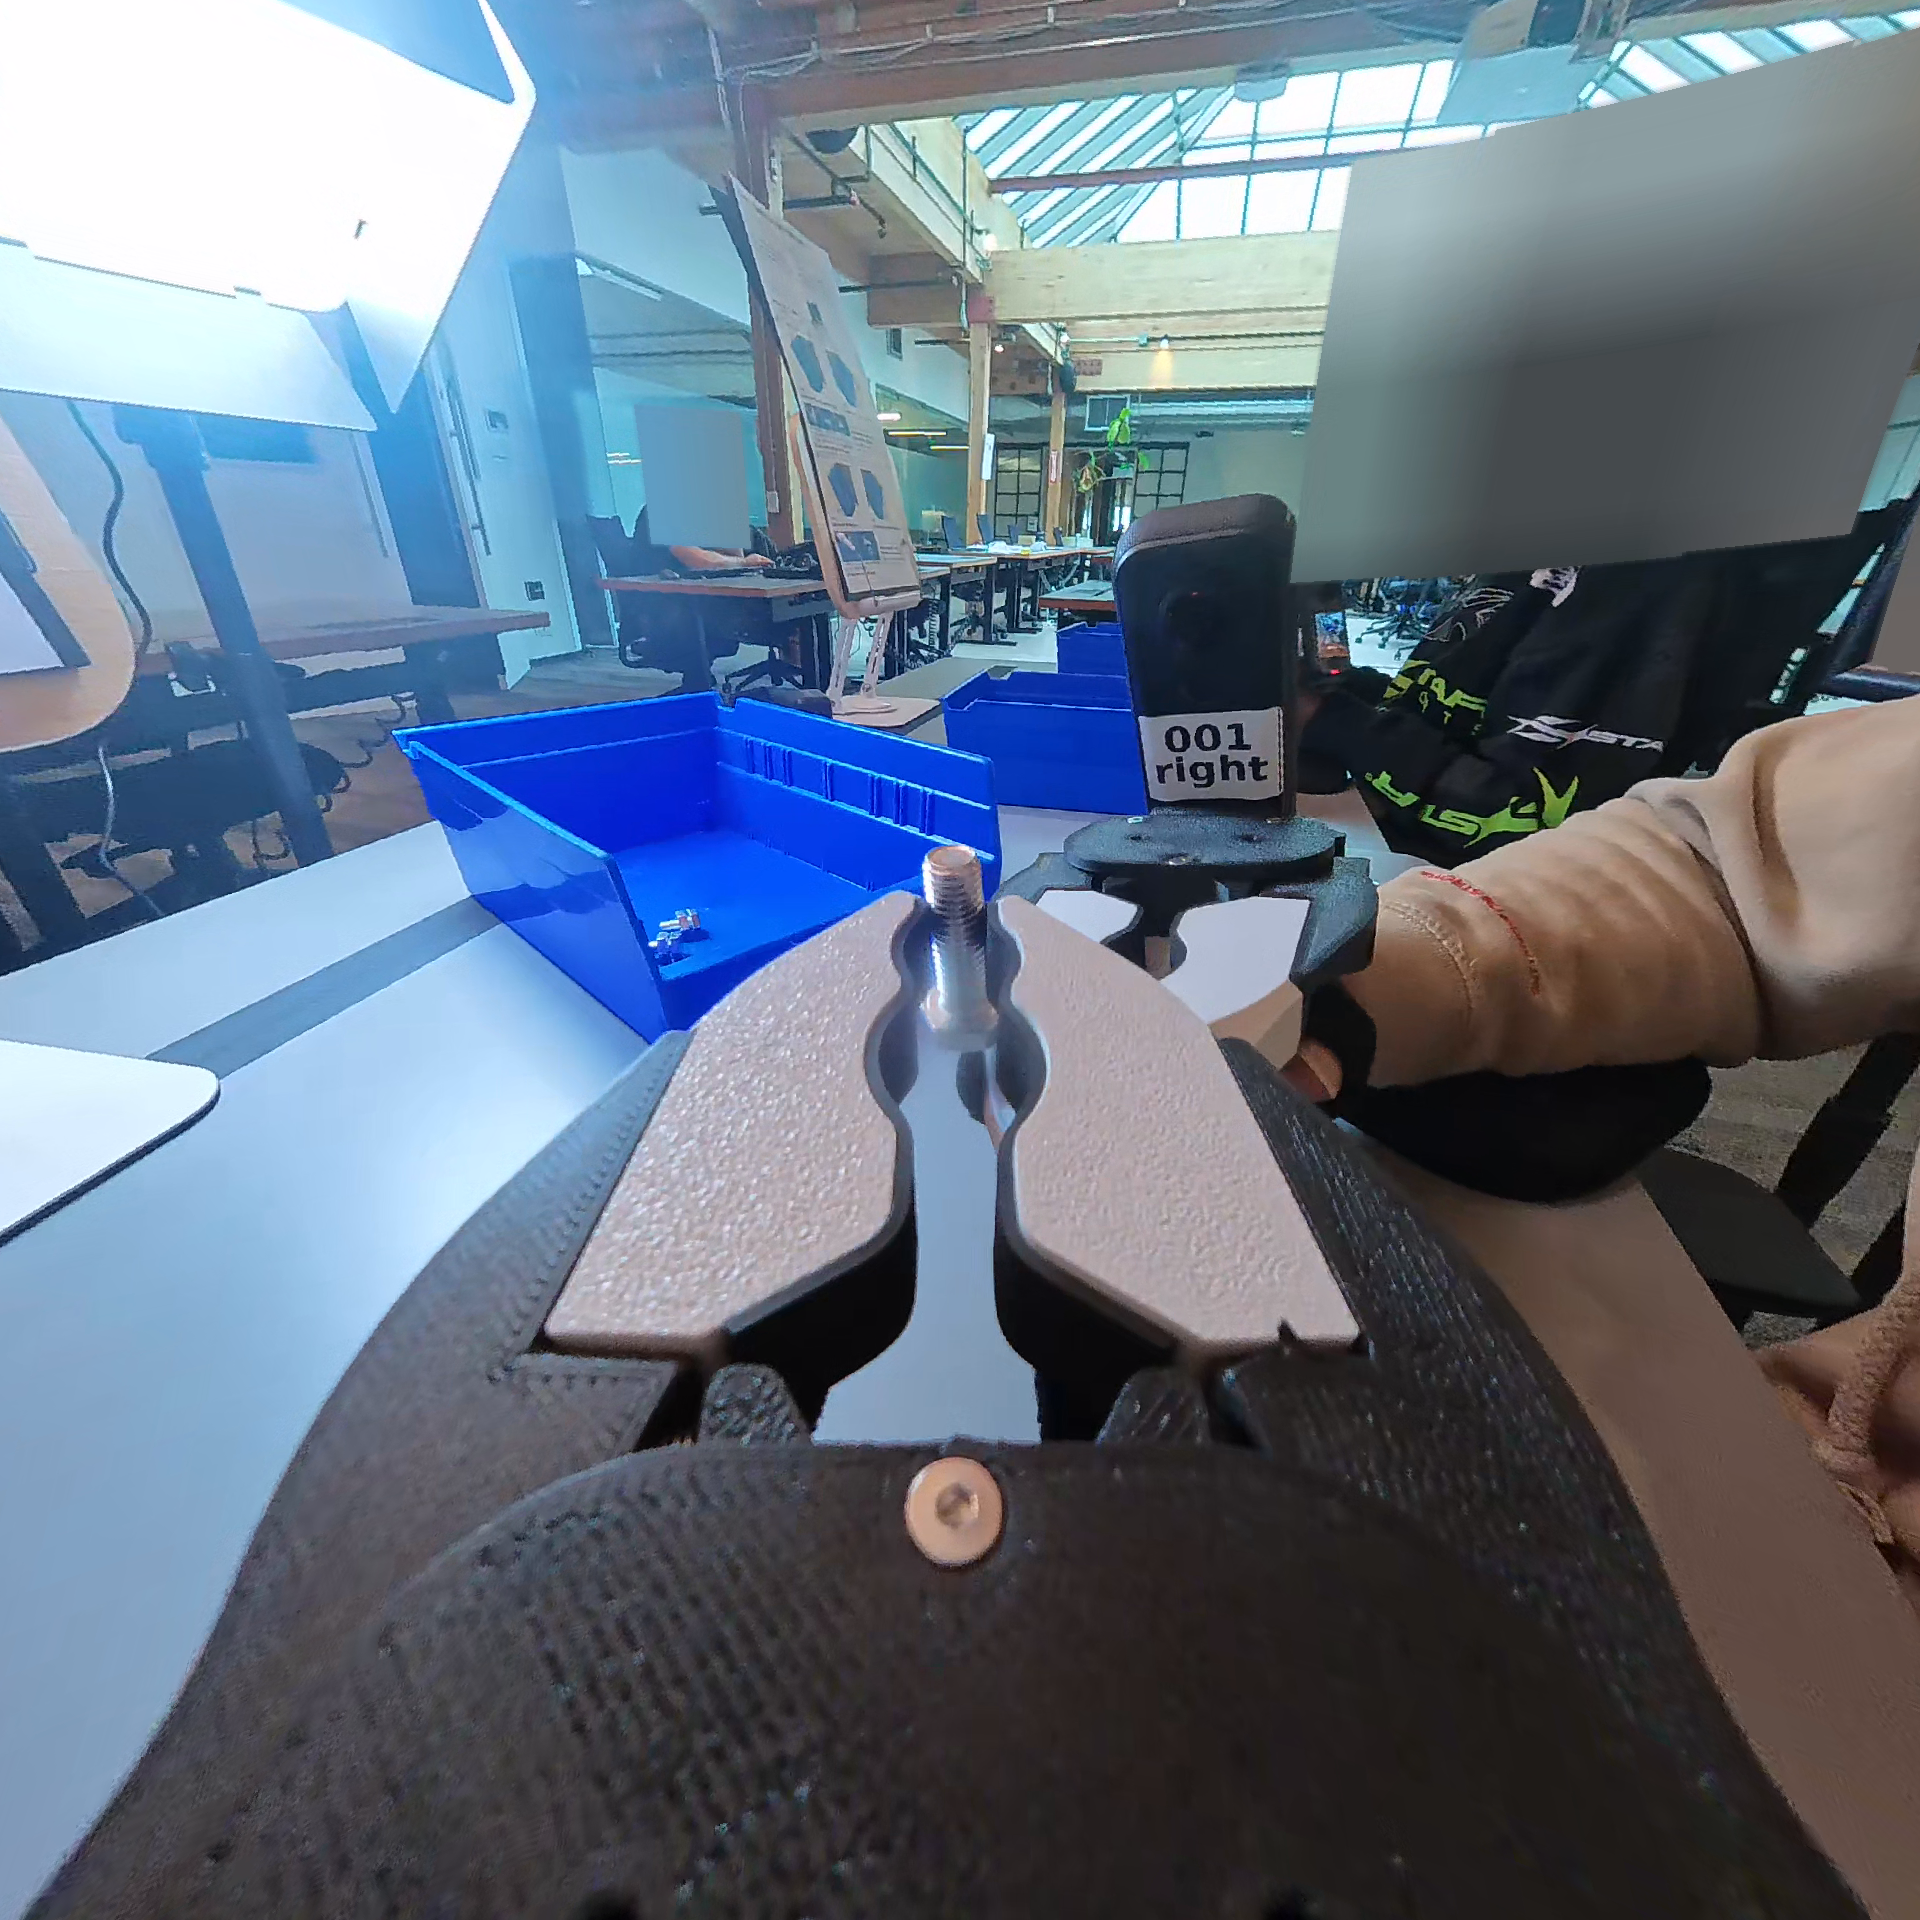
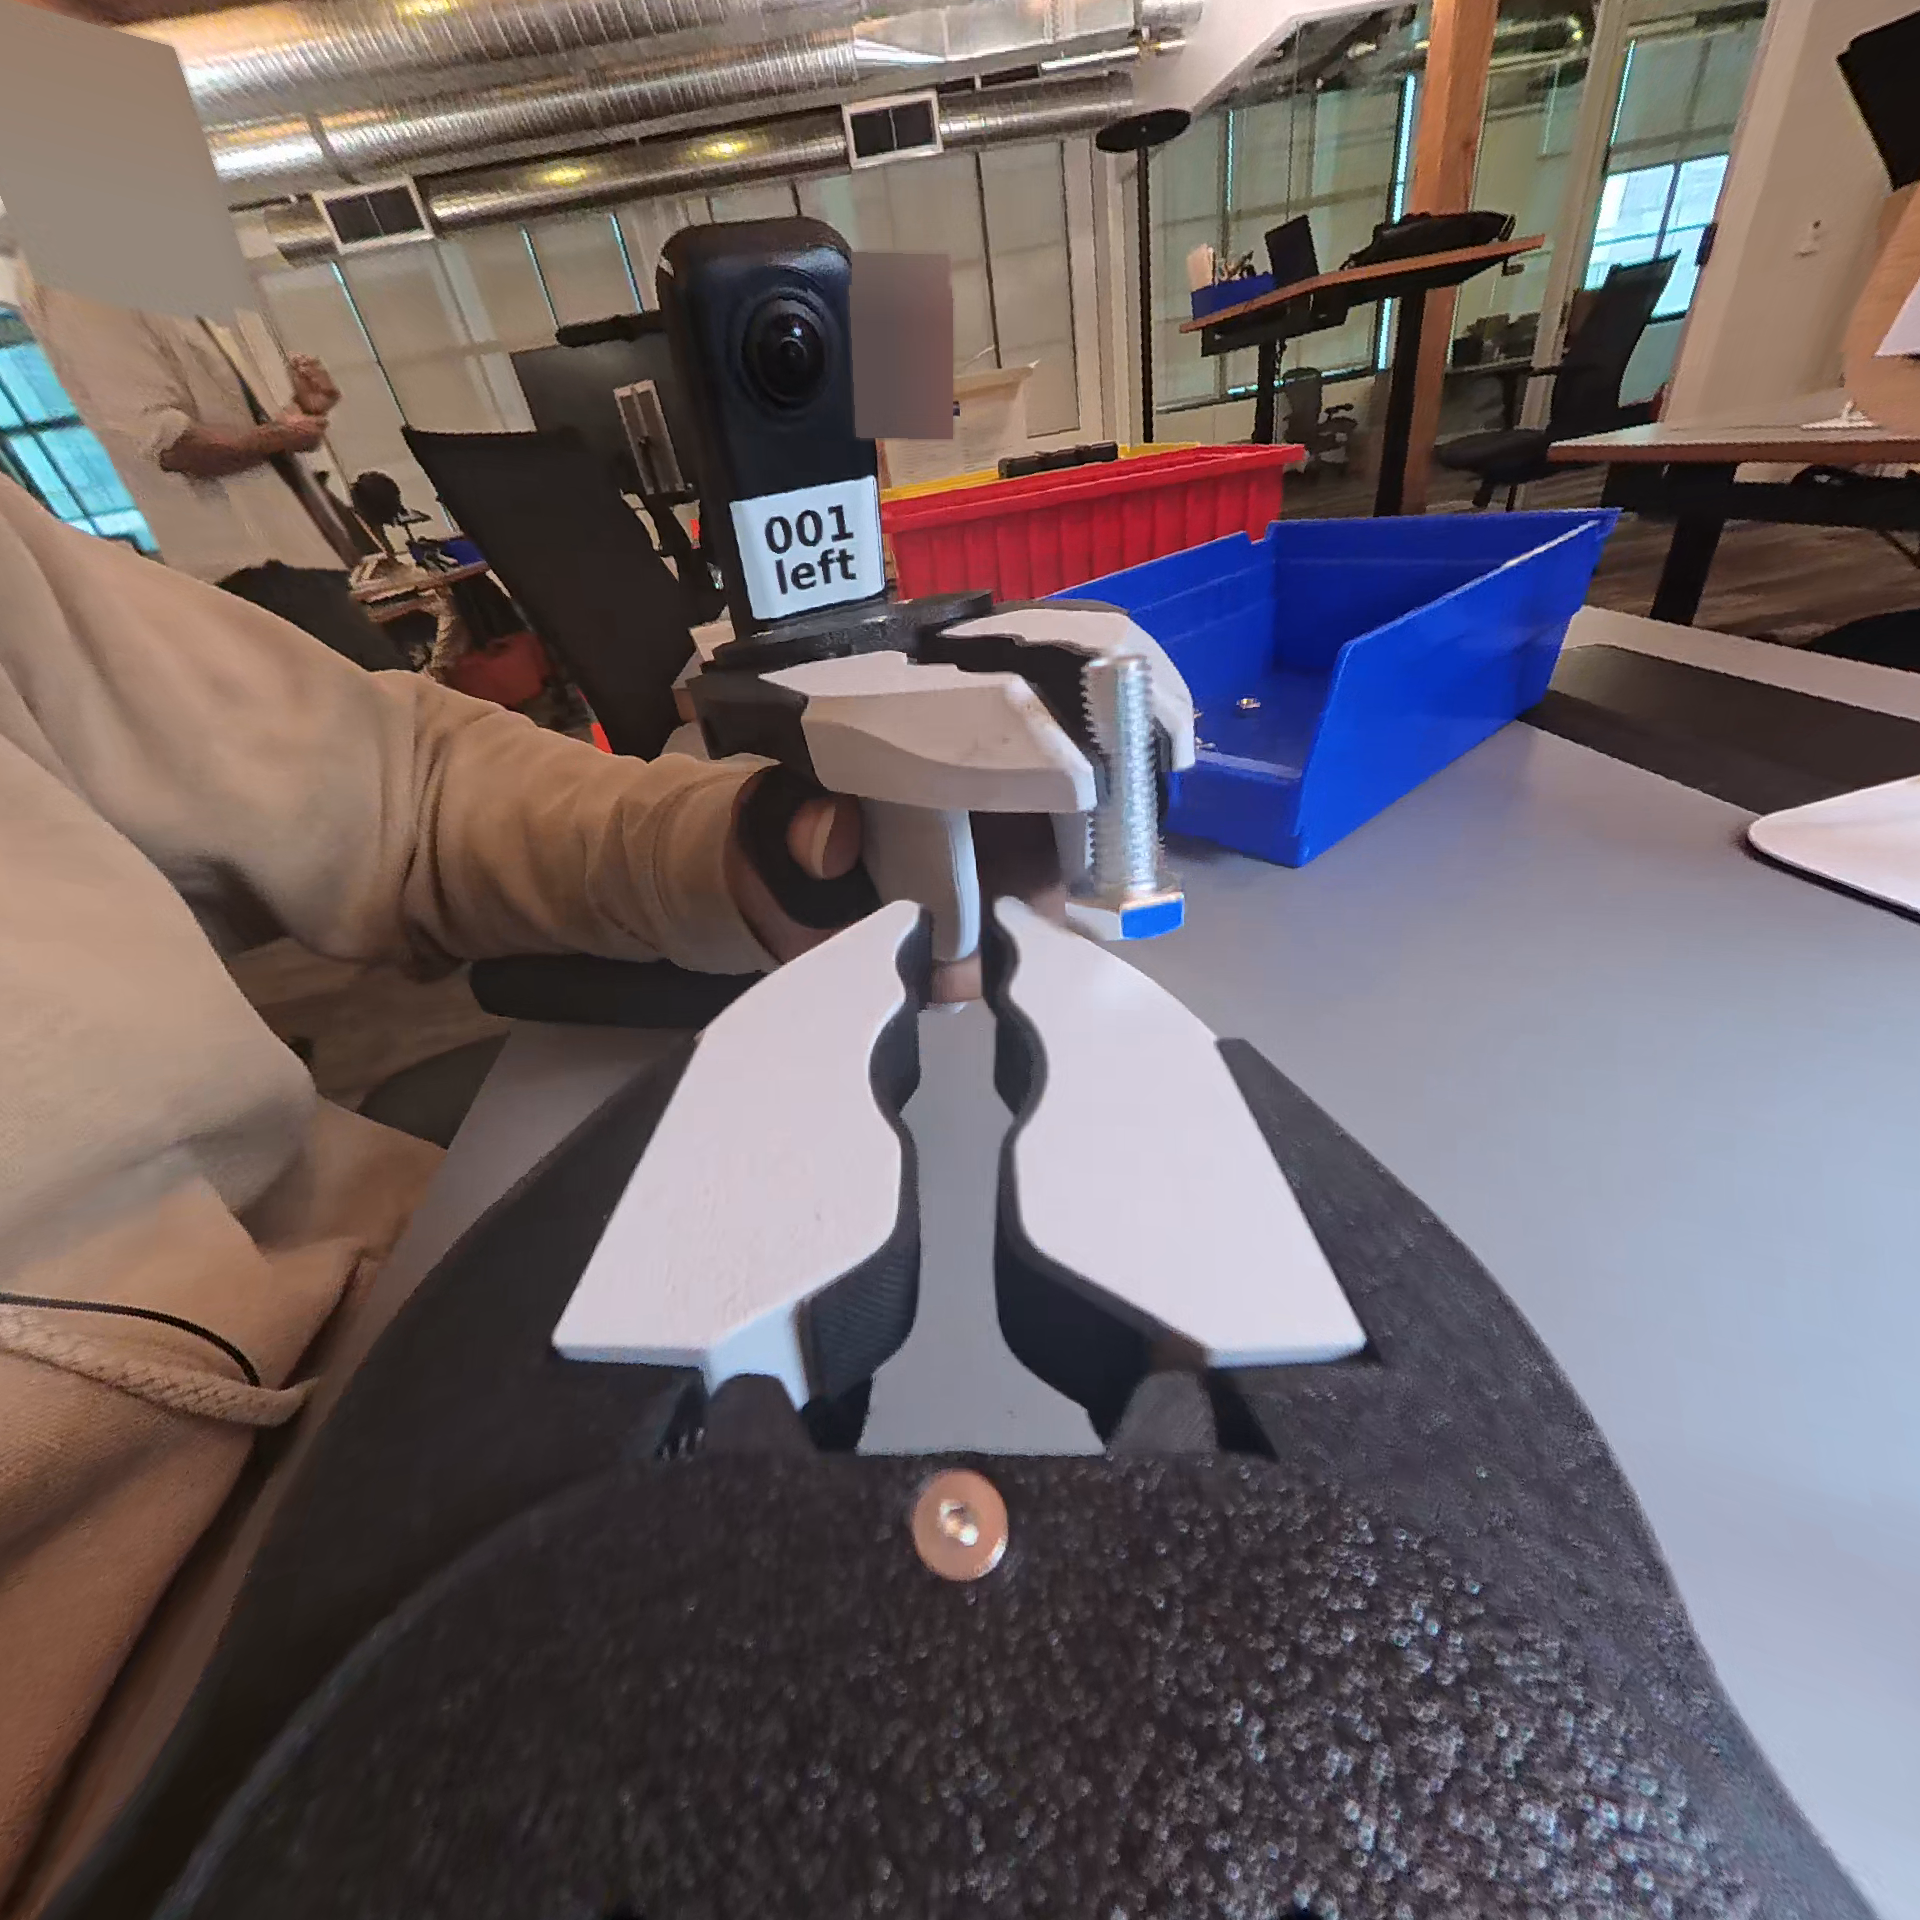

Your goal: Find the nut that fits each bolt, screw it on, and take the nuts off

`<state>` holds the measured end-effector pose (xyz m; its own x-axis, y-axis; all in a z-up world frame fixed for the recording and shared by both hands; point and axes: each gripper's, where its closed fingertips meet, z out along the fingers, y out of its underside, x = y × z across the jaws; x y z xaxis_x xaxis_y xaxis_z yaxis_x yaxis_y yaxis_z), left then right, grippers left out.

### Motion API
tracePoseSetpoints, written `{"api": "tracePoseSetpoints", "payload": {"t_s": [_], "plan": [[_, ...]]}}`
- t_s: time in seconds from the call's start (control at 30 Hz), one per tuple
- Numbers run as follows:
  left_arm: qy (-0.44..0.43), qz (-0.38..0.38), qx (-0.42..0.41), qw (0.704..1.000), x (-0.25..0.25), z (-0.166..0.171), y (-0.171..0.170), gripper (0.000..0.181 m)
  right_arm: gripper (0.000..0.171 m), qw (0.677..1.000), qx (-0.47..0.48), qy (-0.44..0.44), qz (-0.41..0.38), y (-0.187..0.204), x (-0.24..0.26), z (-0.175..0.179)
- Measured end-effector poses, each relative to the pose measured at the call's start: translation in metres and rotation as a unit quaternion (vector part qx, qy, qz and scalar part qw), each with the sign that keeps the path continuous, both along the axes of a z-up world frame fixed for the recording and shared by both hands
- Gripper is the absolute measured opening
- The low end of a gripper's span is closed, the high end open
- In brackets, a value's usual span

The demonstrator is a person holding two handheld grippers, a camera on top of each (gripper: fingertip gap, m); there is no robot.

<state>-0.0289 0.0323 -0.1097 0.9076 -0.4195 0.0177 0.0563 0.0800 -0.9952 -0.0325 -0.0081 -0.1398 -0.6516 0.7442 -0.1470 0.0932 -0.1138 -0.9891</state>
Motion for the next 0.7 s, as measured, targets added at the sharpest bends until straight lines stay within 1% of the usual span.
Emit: {"api": "tracePoseSetpoints", "payload": {"t_s": [0.07,0.23,0.37,0.4,0.43,0.53,0.63,0.7], "plan": [[-0.004,0.001,0.001,1.0,-0.002,0.0,0.0,0.01,0.02,1.0,0.0,-0.011,0.001,0.001,-0.002,-0.004],[0.001,0.0,0.012,1.0,-0.001,0.005,-0.003,0.01,0.039,0.999,0.007,-0.02,-0.024,0.009,-0.007,-0.009],[0.011,-0.019,0.009,1.0,0.01,0.0,-0.004,0.01,0.042,1.0,0.004,-0.013,-0.019,0.003,-0.005,-0.004],[0.011,-0.018,0.013,1.0,0.01,0.0,-0.004,0.01,0.041,1.0,0.009,-0.01,-0.024,0.002,-0.005,-0.005],[0.007,-0.023,0.012,1.0,0.01,0.001,-0.005,0.01,0.03,1.0,0.012,-0.008,-0.025,0.002,-0.005,-0.005],[0.007,-0.019,0.014,1.0,0.009,0.001,-0.005,0.01,0.022,1.0,0.014,-0.004,-0.023,0.0,-0.004,-0.005],[0.006,-0.016,0.01,1.0,0.006,0.0,-0.004,0.01,0.0,1.0,0.024,0.009,-0.015,-0.004,0.0,-0.004],[-0.003,-0.018,0.01,1.0,0.005,0.0,-0.005,0.01,0.0,0.999,0.026,0.012,-0.021,-0.003,-0.001,-0.004]]}}
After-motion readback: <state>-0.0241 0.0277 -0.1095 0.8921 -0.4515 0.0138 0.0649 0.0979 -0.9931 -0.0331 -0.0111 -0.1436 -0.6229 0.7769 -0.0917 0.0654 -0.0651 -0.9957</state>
